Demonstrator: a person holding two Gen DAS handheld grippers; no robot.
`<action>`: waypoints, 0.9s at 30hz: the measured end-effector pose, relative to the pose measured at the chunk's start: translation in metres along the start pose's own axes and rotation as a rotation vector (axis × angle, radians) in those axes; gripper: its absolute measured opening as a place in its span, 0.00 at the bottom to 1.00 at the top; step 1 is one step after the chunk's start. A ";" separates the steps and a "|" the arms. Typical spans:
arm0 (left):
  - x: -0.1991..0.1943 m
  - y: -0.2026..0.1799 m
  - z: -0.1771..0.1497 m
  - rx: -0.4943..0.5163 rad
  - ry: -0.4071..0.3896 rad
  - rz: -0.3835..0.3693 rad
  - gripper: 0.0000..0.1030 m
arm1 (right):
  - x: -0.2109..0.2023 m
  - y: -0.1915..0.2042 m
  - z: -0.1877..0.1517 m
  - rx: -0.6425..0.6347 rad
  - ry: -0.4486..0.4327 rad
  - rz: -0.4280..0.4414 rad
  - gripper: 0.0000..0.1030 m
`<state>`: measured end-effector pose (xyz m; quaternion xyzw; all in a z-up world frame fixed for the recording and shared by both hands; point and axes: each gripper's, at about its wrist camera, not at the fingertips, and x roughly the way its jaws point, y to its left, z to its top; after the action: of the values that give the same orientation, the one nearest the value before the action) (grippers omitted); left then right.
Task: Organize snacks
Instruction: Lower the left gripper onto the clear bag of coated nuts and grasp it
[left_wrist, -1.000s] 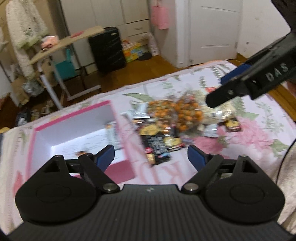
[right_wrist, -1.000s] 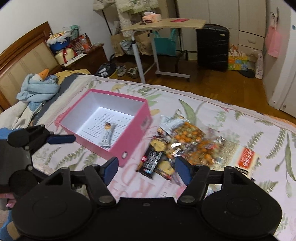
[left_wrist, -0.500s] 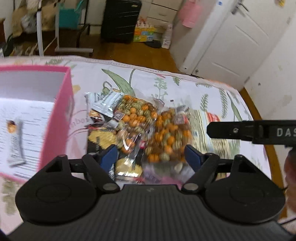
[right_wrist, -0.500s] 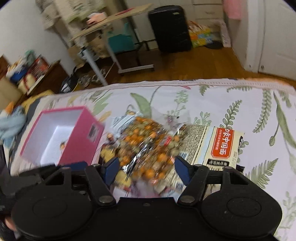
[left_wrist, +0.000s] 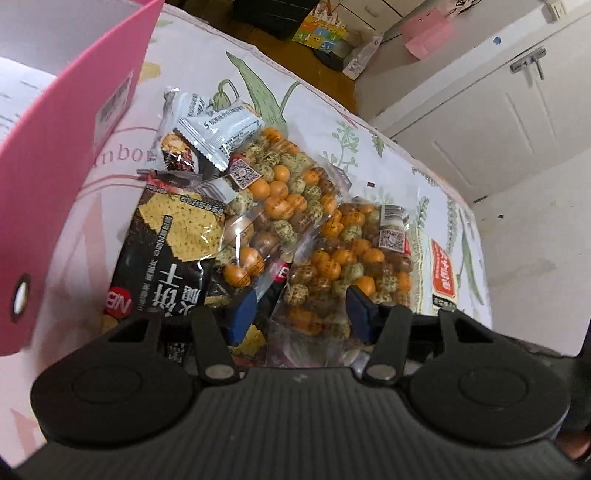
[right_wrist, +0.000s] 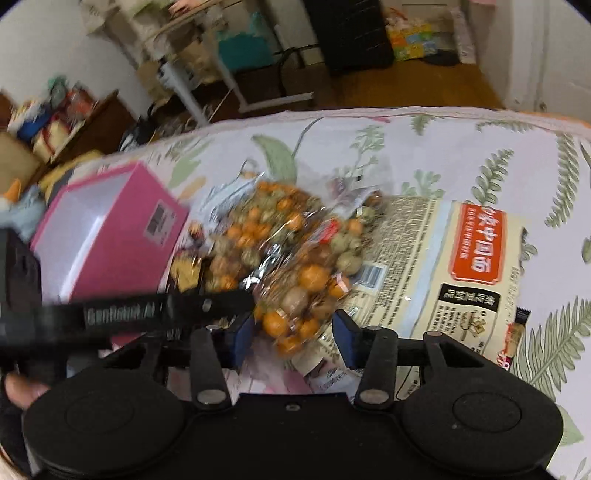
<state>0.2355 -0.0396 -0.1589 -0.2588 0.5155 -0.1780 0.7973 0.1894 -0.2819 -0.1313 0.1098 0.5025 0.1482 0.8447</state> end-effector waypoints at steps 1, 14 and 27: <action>0.002 0.001 0.000 -0.006 -0.001 -0.012 0.51 | 0.001 0.005 -0.001 -0.038 0.001 -0.015 0.51; 0.021 0.024 -0.001 -0.191 0.089 -0.151 0.55 | -0.006 0.018 -0.017 -0.186 -0.018 -0.108 0.43; 0.031 0.004 -0.030 -0.137 0.126 -0.183 0.69 | -0.022 0.023 -0.056 -0.232 0.077 -0.127 0.44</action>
<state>0.2210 -0.0605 -0.1940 -0.3469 0.5496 -0.2303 0.7243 0.1270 -0.2663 -0.1316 -0.0267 0.5199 0.1556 0.8395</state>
